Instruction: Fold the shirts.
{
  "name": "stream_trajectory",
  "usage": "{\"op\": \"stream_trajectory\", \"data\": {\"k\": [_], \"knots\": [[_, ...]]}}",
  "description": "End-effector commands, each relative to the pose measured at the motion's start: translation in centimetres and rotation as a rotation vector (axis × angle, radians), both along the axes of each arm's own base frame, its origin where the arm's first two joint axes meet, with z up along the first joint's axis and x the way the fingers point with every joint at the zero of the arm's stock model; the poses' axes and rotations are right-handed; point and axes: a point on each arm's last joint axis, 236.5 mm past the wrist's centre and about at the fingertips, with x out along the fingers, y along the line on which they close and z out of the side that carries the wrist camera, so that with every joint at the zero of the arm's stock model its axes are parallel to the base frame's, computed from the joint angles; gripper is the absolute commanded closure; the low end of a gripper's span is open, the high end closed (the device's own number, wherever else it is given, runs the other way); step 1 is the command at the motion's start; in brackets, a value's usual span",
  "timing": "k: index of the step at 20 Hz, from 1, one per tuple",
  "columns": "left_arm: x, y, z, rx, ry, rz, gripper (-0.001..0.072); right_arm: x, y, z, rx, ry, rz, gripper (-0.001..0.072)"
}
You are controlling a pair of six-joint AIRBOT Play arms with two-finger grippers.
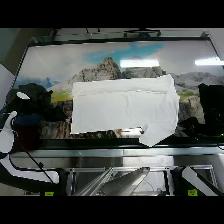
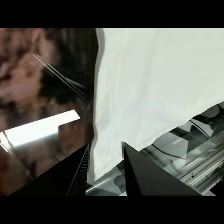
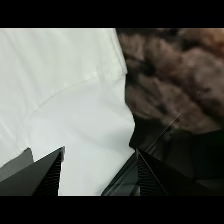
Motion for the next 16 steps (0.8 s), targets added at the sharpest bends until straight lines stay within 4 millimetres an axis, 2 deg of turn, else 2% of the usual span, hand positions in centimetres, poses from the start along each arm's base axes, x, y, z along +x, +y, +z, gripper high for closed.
{"op": "stream_trajectory", "data": {"k": [1,2,3,4,5,6,7,11,12,13,15,16], "knots": [[-0.6,0.3,0.8,-0.023,0.042,0.023,0.0456,0.0,0.0,0.0,-0.004,-0.005,0.006,0.018],[-1.5,-0.3,0.1,-0.03,0.071,0.017,0.0456,0.0,0.0,0.0,-0.004,-0.006,0.006,0.0179],[-2.5,-0.9,-0.8,-0.036,0.098,0.017,0.038,0.0,0.0,0.0,-0.005,-0.007,0.009,0.0179],[-3.1,-1.4,-1.8,-0.032,0.113,0.024,0.0161,0.0,0.0,0.0,-0.004,-0.008,0.009,0.0178],[-3.4,-1.7,-2.6,-0.021,0.113,0.033,0.0033,0.0,0.0,0.0,-0.003,-0.01,0.008,0.0178],[-3.5,-2.0,-3.2,-0.012,0.111,0.033,0.0119,0.0,0.0,0.0,-0.003,-0.009,0.008,0.0178],[-3.6,-2.4,-3.5,-0.007,0.111,0.025,0.0144,0.0,0.0,0.0,-0.003,-0.009,0.008,0.0179],[-2.7,-6.0,-3.5,-0.063,0.065,0.008,0.0147,0.0,0.0,0.0,-0.004,-0.011,0.01,0.0179],[-2.4,-6.9,-3.3,-0.078,0.052,0.004,0.0192,0.0,0.0,0.0,-0.003,-0.009,0.011,0.0179],[-2.1,-7.5,-3.2,-0.082,0.039,-0.003,0.0395,-0.1,0.1,0.0,-0.004,-0.006,0.015,0.0179],[-1.6,-8.0,-2.8,-0.088,0.013,-0.029,0.0689,-1.4,-0.5,-1.0,-0.041,0.055,0.025,0.0179],[-1.3,-8.0,-2.5,-0.089,0.004,-0.034,0.0684,-2.5,-1.0,-1.9,-0.063,0.117,0.015,0.0179]]}}
